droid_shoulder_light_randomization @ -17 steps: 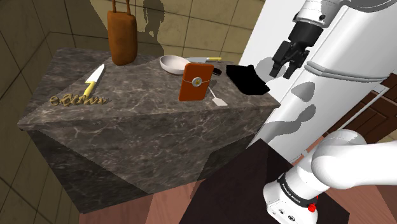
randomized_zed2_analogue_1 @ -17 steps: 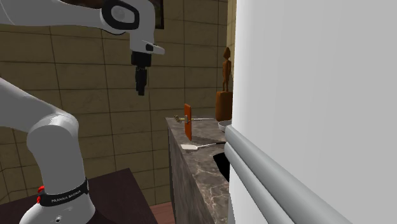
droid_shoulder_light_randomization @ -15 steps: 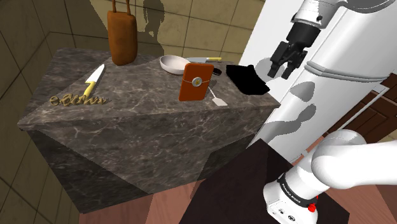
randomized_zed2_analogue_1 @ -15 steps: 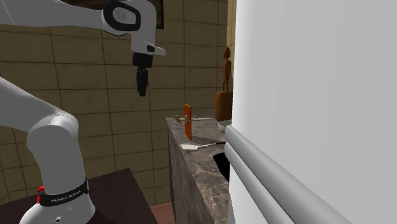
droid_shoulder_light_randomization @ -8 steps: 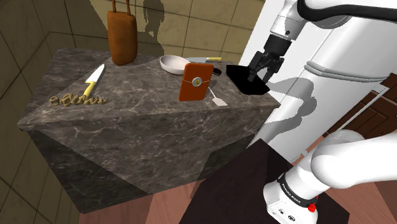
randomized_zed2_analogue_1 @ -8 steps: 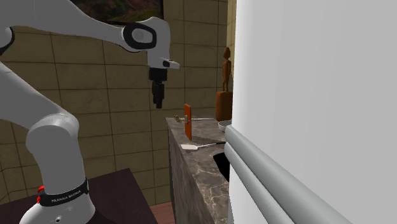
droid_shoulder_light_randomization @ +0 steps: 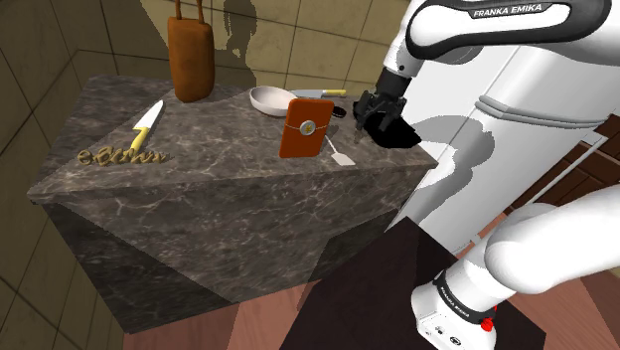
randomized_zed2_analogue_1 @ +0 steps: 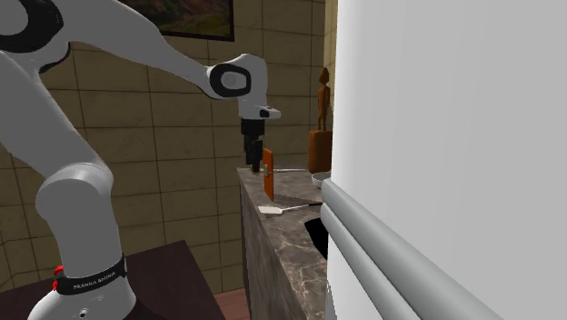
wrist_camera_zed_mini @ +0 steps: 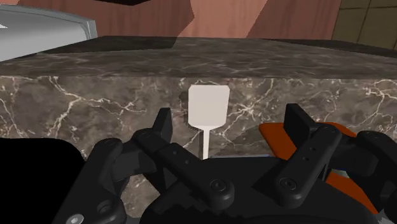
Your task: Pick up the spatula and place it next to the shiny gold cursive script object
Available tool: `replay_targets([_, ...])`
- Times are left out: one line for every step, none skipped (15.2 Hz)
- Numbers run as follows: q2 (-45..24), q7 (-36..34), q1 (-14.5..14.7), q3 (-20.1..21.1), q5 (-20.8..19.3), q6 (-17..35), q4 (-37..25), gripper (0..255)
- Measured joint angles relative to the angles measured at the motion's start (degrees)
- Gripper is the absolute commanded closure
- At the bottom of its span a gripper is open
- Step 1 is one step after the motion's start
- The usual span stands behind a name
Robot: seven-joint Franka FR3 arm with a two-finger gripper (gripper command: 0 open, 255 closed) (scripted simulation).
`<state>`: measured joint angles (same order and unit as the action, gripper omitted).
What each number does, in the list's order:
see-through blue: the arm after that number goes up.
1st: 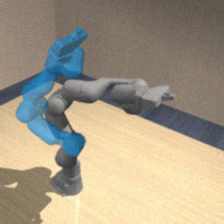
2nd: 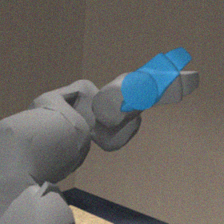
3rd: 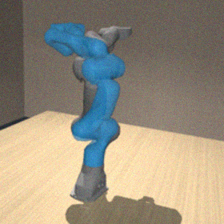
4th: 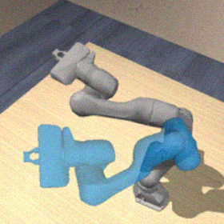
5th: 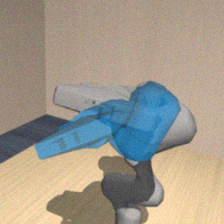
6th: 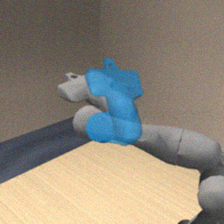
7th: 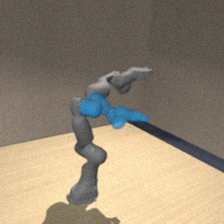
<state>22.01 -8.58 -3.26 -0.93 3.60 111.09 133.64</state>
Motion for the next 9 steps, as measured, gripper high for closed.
replay_targets([-2.0, -0.4, -0.1, 0.1, -0.2, 1.6, -0.7, 0])
replay_targets([-4.0, -0.5, -0.2, 0.1, -0.5, 3.1, -1.5, 0])
replay_targets([-5.9, -0.6, -0.5, 0.0, -0.8, 4.2, -2.5, 0])
replay_targets([-7.6, -0.9, -0.6, 0.1, -1.1, 5.7, -3.0, 0])
replay_targets([-9.6, -1.5, -0.5, 0.3, -1.3, 7.1, -4.0, 0])
replay_targets([-11.6, -1.9, -0.6, 0.3, -1.5, 8.4, -5.0, 0])
replay_targets([-13.7, -2.3, -0.7, 0.4, -1.8, 9.4, -6.3, 0])
replay_targets([-15.9, -2.6, -0.8, 0.4, -2.1, 10.7, -7.5, 0])
replay_targets([-18.1, -2.7, -1.0, 0.2, -2.5, 12.1, -8.5, 0])
